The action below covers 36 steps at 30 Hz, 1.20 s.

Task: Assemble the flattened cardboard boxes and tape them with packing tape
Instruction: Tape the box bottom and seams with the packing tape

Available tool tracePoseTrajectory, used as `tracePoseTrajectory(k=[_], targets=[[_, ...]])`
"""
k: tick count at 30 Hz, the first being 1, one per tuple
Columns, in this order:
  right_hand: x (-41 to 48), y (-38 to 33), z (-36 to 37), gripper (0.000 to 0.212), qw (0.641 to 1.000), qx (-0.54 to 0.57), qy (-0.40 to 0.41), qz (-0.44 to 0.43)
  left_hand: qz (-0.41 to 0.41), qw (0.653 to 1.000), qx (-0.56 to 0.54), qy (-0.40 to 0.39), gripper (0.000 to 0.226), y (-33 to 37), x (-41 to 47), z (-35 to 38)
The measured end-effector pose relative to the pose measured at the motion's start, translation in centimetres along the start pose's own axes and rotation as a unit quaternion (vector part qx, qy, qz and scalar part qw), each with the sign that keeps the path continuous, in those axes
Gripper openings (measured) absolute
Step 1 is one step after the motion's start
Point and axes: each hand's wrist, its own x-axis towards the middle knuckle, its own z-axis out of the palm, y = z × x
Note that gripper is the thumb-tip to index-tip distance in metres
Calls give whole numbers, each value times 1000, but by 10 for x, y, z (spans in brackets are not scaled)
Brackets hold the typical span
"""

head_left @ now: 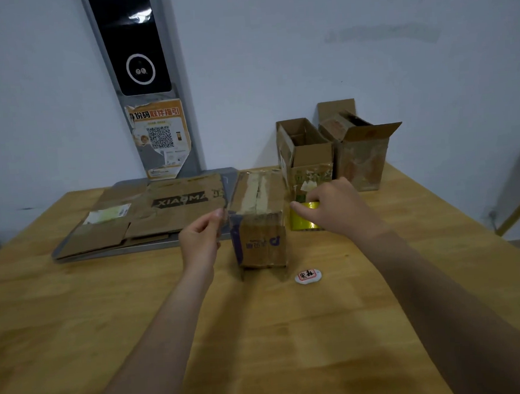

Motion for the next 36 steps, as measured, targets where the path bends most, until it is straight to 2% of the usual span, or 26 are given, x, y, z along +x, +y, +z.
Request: tracePoseTrajectory(k=[5, 8, 9, 12, 13, 17, 18, 20, 23, 24, 26, 28, 30, 36], targets=[[10, -10, 19, 61, 1000, 15, -2, 10, 36, 999, 26, 3, 25, -15, 8, 20], [12, -10, 23, 62, 1000, 18, -2, 21, 69, 995, 79, -6, 28, -26, 18, 23], [12, -10, 23, 62, 1000, 18, -5, 23, 57, 994, 93, -11, 30, -28, 19, 23], [11, -12, 22, 62, 999, 20, -3, 27, -48, 990, 121, -46, 51, -35, 21, 23], [11, -12, 21, 62, 999, 19, -3, 26, -47, 988, 135, -55, 50, -35, 20, 22], [11, -12, 20, 61, 1000, 11, -14, 26, 118, 978, 174, 3, 14, -1, 22, 14], [11, -13, 20, 60, 999, 11, -16, 27, 139, 977, 163, 0, 15, 13, 21, 14], [11, -15, 22, 60, 999, 13, -21, 33, 128, 981, 140, -41, 36, 37, 16, 21], [11, -20, 25, 59, 998, 41, -16, 38, 88, 971, 205, -88, 104, 54, -1, 40], [11, -22, 25, 57, 998, 50, -14, 42, 91, 963, 241, -84, 117, 55, -6, 46], [9, -26, 27, 56, 997, 58, -14, 51, 108, 943, 310, -54, 128, 52, -9, 55], [8, -27, 27, 55, 997, 56, -7, 53, 115, 942, 314, -15, 125, 48, -8, 59], [7, -26, 26, 53, 997, 45, -4, 58, 101, 963, 250, 7, 110, 45, -3, 57], [4, -21, 26, 58, 996, 56, -2, 75, 7, 994, 106, -4, 76, 40, 19, 37]])
